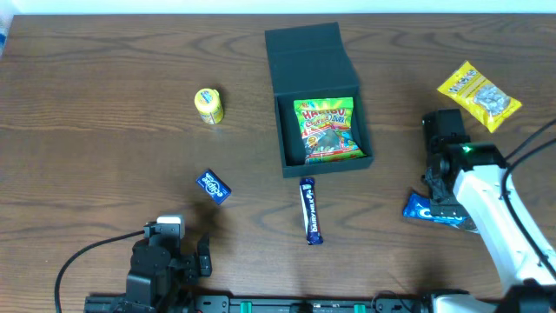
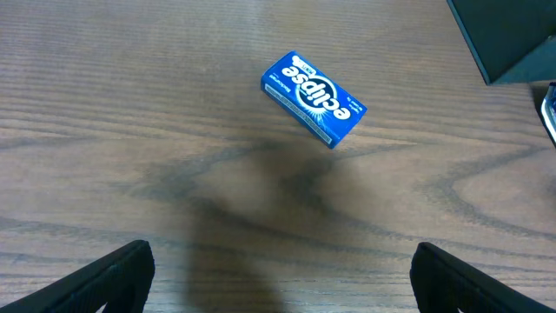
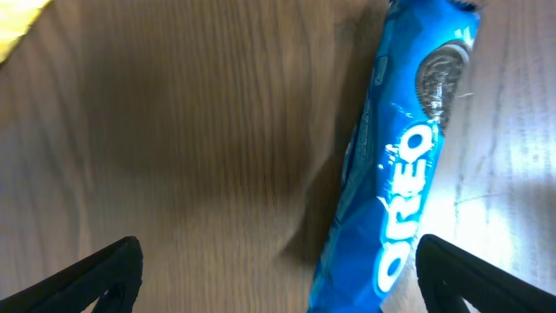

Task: Pack container
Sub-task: 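Lower the right gripper and grasp the blue Oreo pack's end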

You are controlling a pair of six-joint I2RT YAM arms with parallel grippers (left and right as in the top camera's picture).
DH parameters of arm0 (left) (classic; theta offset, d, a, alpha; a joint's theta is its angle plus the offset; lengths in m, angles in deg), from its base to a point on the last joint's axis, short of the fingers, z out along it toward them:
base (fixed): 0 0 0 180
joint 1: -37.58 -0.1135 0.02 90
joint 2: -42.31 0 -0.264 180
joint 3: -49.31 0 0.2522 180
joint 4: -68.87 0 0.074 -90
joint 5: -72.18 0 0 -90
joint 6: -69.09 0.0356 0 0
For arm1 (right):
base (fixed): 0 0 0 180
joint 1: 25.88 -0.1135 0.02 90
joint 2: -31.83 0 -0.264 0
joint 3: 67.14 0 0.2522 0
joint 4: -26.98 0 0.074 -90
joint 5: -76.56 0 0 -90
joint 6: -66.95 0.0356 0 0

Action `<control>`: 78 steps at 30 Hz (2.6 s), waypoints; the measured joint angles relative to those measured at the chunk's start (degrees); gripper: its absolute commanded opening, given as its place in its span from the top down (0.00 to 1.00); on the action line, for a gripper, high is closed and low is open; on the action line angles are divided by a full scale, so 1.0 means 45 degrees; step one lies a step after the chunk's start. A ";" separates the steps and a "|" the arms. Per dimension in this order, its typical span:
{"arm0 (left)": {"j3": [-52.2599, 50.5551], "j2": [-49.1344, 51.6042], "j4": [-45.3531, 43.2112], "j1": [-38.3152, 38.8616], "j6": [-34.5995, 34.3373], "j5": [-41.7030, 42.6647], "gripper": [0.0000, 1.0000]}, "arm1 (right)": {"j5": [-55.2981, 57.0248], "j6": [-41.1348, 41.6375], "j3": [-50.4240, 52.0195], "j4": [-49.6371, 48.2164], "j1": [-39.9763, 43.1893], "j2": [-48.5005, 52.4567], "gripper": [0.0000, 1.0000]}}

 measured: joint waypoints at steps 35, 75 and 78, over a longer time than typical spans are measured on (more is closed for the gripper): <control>0.0000 0.0000 0.0000 0.0005 0.0000 0.0000 0.05 | -0.2628 -0.1894 0.2443 -0.1137 0.2327 0.0248 0.01; 0.0000 0.0000 0.0005 0.0005 0.0000 0.0000 0.05 | -0.2516 -0.2079 0.3405 -0.2118 0.2594 0.0257 0.49; 0.0000 0.0000 0.0000 0.0000 0.0000 0.0000 0.05 | -0.2526 -0.2098 0.3405 -0.2093 0.2594 0.0257 0.50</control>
